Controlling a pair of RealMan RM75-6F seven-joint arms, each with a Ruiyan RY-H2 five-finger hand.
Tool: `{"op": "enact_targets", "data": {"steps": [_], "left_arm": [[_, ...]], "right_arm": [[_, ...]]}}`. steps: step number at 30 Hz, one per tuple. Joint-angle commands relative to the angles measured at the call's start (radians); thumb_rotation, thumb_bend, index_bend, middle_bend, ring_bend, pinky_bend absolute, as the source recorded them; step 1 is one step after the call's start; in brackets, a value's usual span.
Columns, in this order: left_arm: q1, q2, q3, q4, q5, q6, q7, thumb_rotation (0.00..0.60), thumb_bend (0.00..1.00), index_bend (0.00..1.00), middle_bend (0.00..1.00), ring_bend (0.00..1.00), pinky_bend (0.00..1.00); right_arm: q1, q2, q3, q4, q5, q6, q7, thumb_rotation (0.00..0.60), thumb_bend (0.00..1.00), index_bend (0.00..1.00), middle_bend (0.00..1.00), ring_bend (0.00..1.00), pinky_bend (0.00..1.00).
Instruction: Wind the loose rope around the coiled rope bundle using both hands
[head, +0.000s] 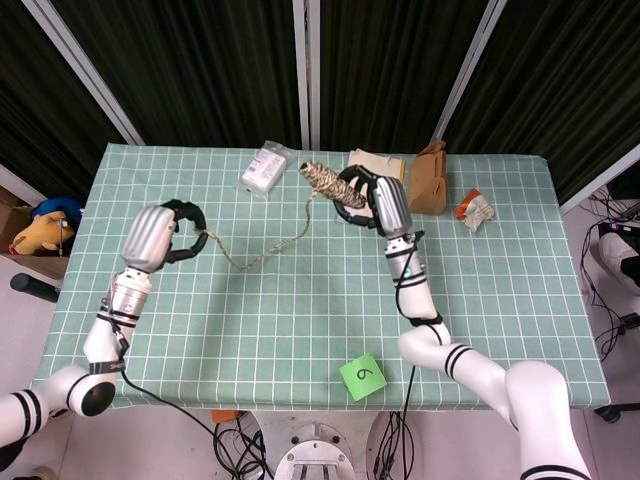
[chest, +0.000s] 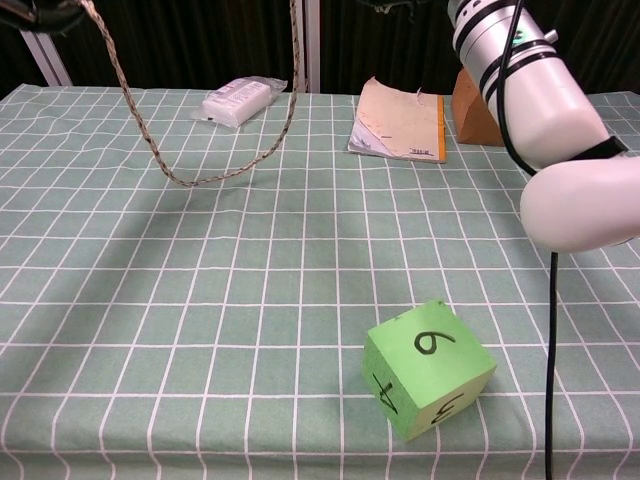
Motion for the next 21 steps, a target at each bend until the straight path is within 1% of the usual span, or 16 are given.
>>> {"op": "enact_targets", "data": {"steps": [1,6,9,13,15,17,20,21], "left_arm": [[0.017,0.066,-0.062,-0.14,-0.051,0.064,0.067,0.6,0.49,0.77,0.55,0.47,0.61],[0.019,0.147,-0.109,-0.278,-0.075,0.075,0.086,0.6,0.5,0.78,0.56,0.48,0.62],[0.007,0.195,-0.137,-0.356,-0.095,0.056,0.092,0.6,0.5,0.78,0.56,0.48,0.62],[-0.039,0.244,-0.183,-0.445,-0.147,0.011,0.115,0.6,0.5,0.78,0.56,0.48,0.62],[-0.069,0.257,-0.204,-0.47,-0.177,-0.013,0.134,0.6,0.5,0.78,0.57,0.49,0.62],[-0.116,0.263,-0.229,-0.477,-0.225,-0.032,0.178,0.6,0.51,0.78,0.57,0.49,0.62],[-0.195,0.262,-0.271,-0.469,-0.333,-0.062,0.234,0.6,0.51,0.78,0.57,0.49,0.62],[-0.227,0.264,-0.293,-0.46,-0.385,-0.074,0.247,0.6,0.51,0.78,0.57,0.49,0.62]], "right_arm": [[0.017,-0.049,-0.03,0.078,0.003,-0.023,0.041,0.6,0.62,0.93,0.73,0.68,0.86],[0.019,-0.091,-0.061,0.163,0.001,-0.041,0.058,0.6,0.63,0.94,0.73,0.68,0.86],[0.019,-0.113,-0.077,0.204,0.005,-0.066,0.068,0.6,0.63,0.94,0.73,0.68,0.86],[0.023,-0.139,-0.104,0.251,0.001,-0.104,0.075,0.6,0.63,0.93,0.73,0.68,0.86],[0.023,-0.15,-0.122,0.266,-0.009,-0.116,0.079,0.6,0.63,0.93,0.73,0.68,0.86],[0.022,-0.162,-0.143,0.278,-0.023,-0.119,0.087,0.6,0.63,0.94,0.73,0.68,0.86],[0.016,-0.178,-0.169,0.294,-0.043,-0.104,0.095,0.6,0.63,0.94,0.73,0.68,0.86],[0.013,-0.183,-0.176,0.299,-0.048,-0.099,0.098,0.6,0.63,0.94,0.73,0.68,0.86]]}}
